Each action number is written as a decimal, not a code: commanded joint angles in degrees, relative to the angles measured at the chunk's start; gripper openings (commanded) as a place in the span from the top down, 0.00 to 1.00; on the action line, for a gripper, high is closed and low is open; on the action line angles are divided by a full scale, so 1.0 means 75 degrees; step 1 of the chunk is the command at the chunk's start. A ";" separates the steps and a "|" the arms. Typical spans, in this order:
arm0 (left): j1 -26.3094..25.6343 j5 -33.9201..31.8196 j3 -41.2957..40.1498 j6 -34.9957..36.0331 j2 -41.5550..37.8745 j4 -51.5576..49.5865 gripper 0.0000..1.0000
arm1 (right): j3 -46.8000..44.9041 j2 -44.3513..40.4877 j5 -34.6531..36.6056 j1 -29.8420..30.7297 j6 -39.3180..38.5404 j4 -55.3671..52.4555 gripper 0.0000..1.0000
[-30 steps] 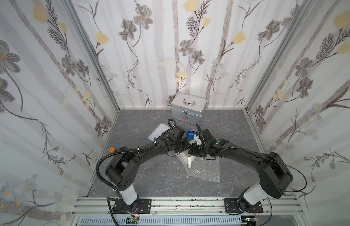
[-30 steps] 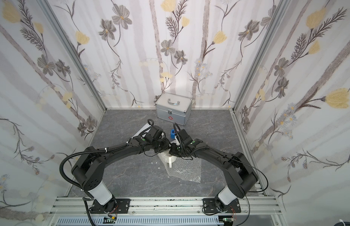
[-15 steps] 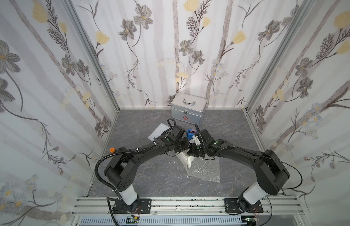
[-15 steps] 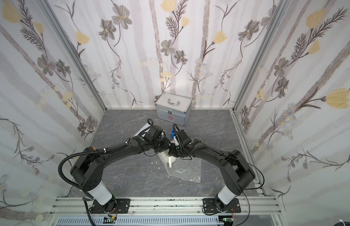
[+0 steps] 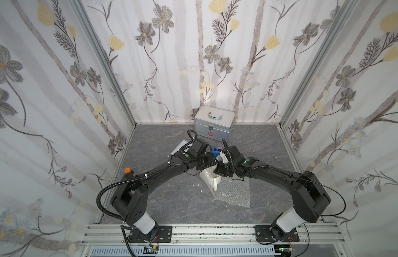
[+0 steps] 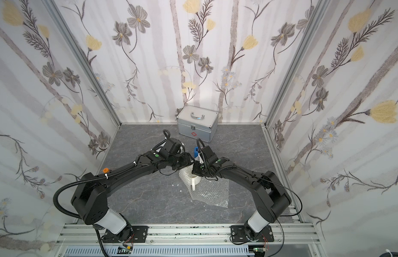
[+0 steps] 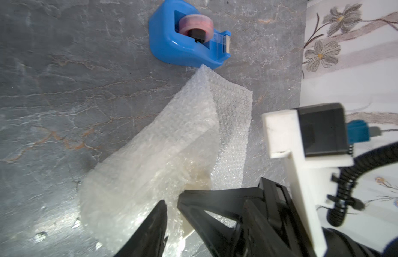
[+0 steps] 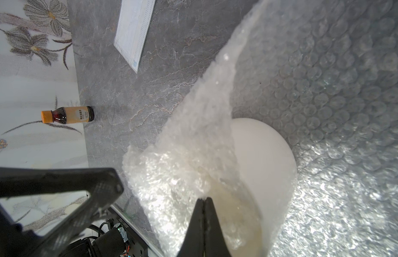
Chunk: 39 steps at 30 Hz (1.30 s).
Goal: Wrap mugs in bubble wrap
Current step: Wrap the mug in bubble wrap.
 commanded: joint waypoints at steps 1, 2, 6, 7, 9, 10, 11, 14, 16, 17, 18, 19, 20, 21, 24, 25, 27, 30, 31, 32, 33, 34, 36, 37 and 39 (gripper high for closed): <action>0.0077 -0.0526 0.0087 0.0356 -0.0014 -0.0692 0.43 | 0.0063 -0.0004 0.0151 -0.0002 -0.0077 0.0066 1.00; 0.0086 -0.0572 0.0102 0.0398 0.0004 -0.0779 0.43 | 0.0057 -0.0004 0.0145 -0.0002 -0.0083 0.0061 1.00; 0.0098 -0.0638 0.0117 0.0505 0.0132 -0.0921 0.43 | 0.0057 0.0001 0.0168 -0.0002 -0.0077 0.0059 1.00; 0.0097 -0.0617 0.0130 0.0527 0.0194 -0.0911 0.43 | 0.0057 -0.0002 0.0160 -0.0002 -0.0071 0.0062 1.00; 0.0096 -0.0572 0.0164 0.0562 0.0363 -0.0940 0.45 | 0.0058 -0.0003 0.0171 -0.0002 -0.0071 0.0050 1.00; 0.0096 -0.0540 0.0188 0.0592 0.0467 -0.0956 0.48 | 0.0057 -0.0009 0.0172 0.0004 -0.0071 0.0050 1.00; 0.0096 -0.0494 0.0239 0.0620 0.0593 -0.0975 0.50 | 0.0057 -0.0033 0.0171 -0.0002 -0.0071 0.0045 1.00; 0.0070 -0.0465 0.0373 0.0709 0.0870 -0.1071 0.56 | 0.0034 -0.0094 0.0223 -0.0002 -0.0065 0.0013 1.00; 0.0023 -0.0495 0.0472 0.0770 0.1006 -0.1177 0.57 | 0.0034 -0.0131 0.0222 -0.0002 -0.0053 0.0009 1.00; 0.0014 -0.0509 0.0525 0.0806 0.1074 -0.1233 0.58 | 0.0034 -0.0164 0.0230 -0.0002 -0.0048 0.0003 1.00; 0.0002 -0.0521 0.0577 0.0841 0.1137 -0.1285 0.58 | 0.0040 -0.0187 0.0226 -0.0001 -0.0039 0.0003 1.00; -0.0015 -0.0533 0.0631 0.0867 0.1229 -0.1368 0.59 | 0.0054 -0.0219 0.0217 -0.0002 -0.0036 0.0009 1.00; -0.0038 -0.0555 0.0683 0.0901 0.1319 -0.1443 0.59 | 0.0067 -0.0263 0.0210 -0.0002 -0.0025 0.0003 1.00; -0.0050 -0.0568 0.0717 0.0925 0.1388 -0.1503 0.60 | 0.0069 -0.0309 0.0215 -0.0002 -0.0024 0.0000 1.00; -0.0091 -0.0603 0.0805 0.0961 0.1497 -0.1627 0.60 | 0.0040 -0.0559 0.0261 -0.0002 0.0020 -0.0075 0.89; -0.0103 -0.0625 0.0821 0.0962 0.1501 -0.1646 0.60 | -0.0005 -0.0679 0.0307 -0.0002 0.0045 -0.0105 0.85; -0.0118 -0.0662 0.0848 0.0974 0.1531 -0.1705 0.60 | -0.0204 -0.0987 0.0409 -0.0025 0.0141 -0.0169 0.76; -0.0142 -0.0686 0.0928 0.1008 0.1585 -0.1806 0.61 | -0.0800 -0.1714 0.0683 -0.0061 0.0407 -0.0360 0.61; -0.0138 -0.0685 0.0951 0.1020 0.1603 -0.1824 0.61 | -0.1092 -0.1992 0.0766 -0.0081 0.0545 -0.0424 0.56; -0.0151 -0.0703 0.0963 0.1020 0.1603 -0.1836 0.61 | -0.1409 -0.2301 0.0876 -0.0103 0.0708 -0.0503 0.50; -0.0150 -0.0709 0.0966 0.1020 0.1607 -0.1836 0.61 | -0.1690 -0.2592 0.0996 -0.0108 0.0869 -0.0593 0.46; -0.0159 -0.0698 0.0975 0.1020 0.1629 -0.1845 0.61 | -0.1987 -0.2933 0.1247 -0.0108 0.1147 -0.0774 0.43; -0.0162 -0.0701 0.0998 0.1020 0.1638 -0.1859 0.61 | -0.2458 -0.3448 0.1700 -0.0154 0.1535 -0.1520 0.41; -0.0163 -0.0701 0.1009 0.1020 0.1650 -0.1868 0.61 | -0.2565 -0.3685 0.1942 -0.0155 0.1737 -0.2064 0.37; -0.0162 -0.0707 0.1022 0.1021 0.1648 -0.1869 0.61 | -0.2826 -0.4156 0.2156 -0.0155 0.2069 -0.2711 0.34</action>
